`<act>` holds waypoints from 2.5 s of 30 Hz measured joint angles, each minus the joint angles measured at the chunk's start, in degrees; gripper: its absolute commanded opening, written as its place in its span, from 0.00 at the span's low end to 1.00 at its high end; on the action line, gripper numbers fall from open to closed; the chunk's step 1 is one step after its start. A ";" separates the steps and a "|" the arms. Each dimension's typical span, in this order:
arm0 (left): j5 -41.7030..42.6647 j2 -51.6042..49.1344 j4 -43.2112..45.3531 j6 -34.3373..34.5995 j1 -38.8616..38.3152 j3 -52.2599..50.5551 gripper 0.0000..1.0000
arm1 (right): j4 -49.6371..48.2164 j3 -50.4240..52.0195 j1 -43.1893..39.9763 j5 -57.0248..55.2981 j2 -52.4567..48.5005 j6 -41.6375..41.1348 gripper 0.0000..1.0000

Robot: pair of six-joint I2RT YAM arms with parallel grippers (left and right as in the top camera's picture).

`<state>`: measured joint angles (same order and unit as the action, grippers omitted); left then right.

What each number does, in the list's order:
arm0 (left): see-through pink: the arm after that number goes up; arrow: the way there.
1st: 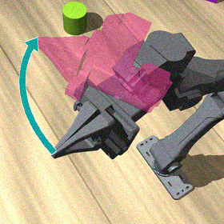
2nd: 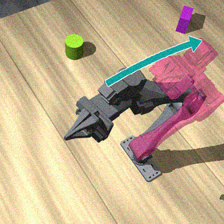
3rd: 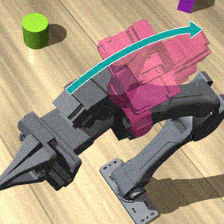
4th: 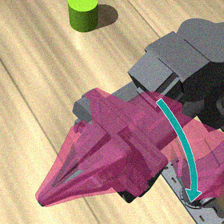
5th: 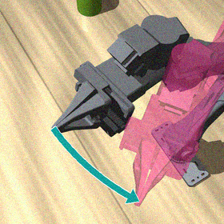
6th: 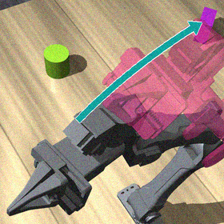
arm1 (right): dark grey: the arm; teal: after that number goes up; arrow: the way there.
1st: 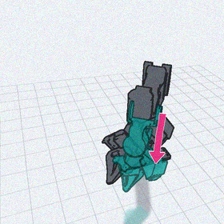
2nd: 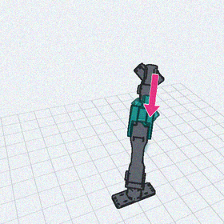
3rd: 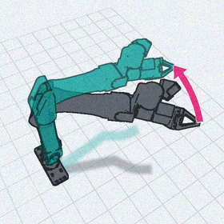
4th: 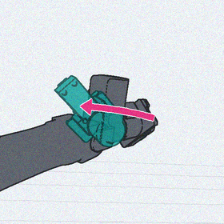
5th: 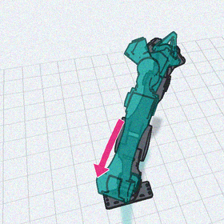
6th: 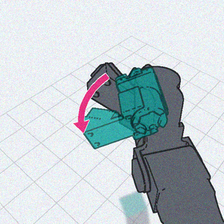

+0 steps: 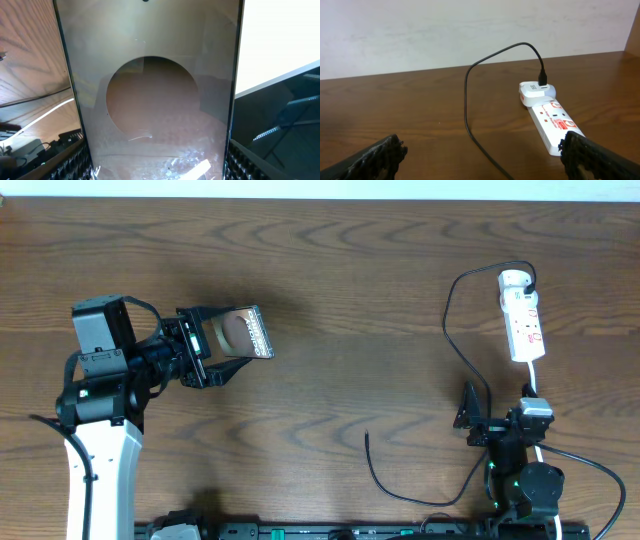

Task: Plug charger to phone and switch on socket
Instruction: 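Lift the phone with the left gripper and tilt it upright toward center, then move the right gripper left toward the phone held by the left gripper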

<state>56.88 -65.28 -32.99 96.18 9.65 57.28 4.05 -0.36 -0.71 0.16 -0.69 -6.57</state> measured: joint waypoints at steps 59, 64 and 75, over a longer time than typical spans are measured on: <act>-51.25 -14.36 -19.96 -16.74 -3.87 0.04 0.07 | -8.17 -1.51 0.00 8.57 -2.38 -7.52 0.99; -50.86 -14.36 -18.99 -16.74 -3.87 0.07 0.07 | -7.98 -11.96 0.00 15.69 -16.85 -8.87 0.99; -49.51 -14.36 -18.73 -16.72 -3.87 0.09 0.07 | -9.29 -58.07 1.51 60.28 -77.11 -9.92 0.99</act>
<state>7.38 -79.64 -51.72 79.46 5.78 57.36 -5.23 -58.43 0.80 60.45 -77.80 -16.49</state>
